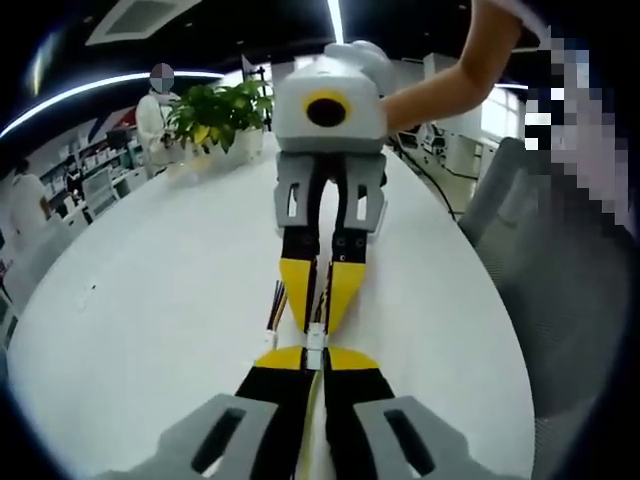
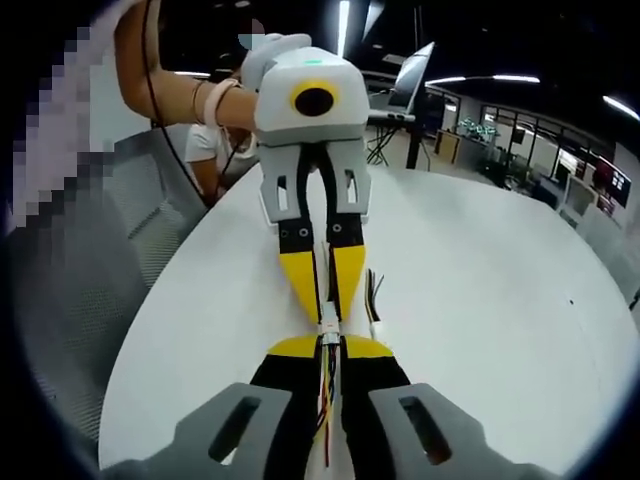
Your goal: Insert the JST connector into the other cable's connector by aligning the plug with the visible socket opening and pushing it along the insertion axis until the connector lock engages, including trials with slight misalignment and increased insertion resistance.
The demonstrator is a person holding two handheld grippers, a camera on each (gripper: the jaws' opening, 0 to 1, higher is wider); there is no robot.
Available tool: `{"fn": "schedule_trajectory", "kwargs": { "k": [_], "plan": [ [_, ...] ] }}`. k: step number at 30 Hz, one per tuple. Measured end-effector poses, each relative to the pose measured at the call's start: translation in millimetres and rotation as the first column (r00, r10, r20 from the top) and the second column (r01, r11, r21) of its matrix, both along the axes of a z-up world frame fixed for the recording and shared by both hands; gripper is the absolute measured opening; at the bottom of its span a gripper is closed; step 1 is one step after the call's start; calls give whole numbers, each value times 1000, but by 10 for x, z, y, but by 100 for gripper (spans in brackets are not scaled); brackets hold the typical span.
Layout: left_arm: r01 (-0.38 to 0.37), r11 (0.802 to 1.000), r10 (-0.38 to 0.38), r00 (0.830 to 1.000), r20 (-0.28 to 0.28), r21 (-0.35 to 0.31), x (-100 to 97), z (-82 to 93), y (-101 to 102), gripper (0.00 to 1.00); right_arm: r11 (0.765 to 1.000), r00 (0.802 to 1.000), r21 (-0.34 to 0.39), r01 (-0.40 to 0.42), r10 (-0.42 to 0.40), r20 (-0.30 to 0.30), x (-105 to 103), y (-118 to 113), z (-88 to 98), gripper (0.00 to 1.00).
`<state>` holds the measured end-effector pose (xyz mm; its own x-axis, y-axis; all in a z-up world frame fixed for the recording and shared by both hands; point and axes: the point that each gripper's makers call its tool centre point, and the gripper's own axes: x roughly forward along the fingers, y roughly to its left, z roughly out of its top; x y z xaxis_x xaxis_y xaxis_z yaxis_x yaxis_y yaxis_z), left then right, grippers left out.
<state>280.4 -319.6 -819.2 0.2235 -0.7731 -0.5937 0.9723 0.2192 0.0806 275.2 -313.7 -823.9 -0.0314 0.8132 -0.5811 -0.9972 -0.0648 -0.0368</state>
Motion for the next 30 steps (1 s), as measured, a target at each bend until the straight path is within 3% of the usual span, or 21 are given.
{"fn": "schedule_trajectory", "kwargs": {
  "k": [30],
  "plan": [
    [-8, 1000, 9, 1000, -27, 20, 63, -205, -5, 0, 999, 1000, -40, -17, 17, -3, 41, -8, -190, 3]
  ]
}}
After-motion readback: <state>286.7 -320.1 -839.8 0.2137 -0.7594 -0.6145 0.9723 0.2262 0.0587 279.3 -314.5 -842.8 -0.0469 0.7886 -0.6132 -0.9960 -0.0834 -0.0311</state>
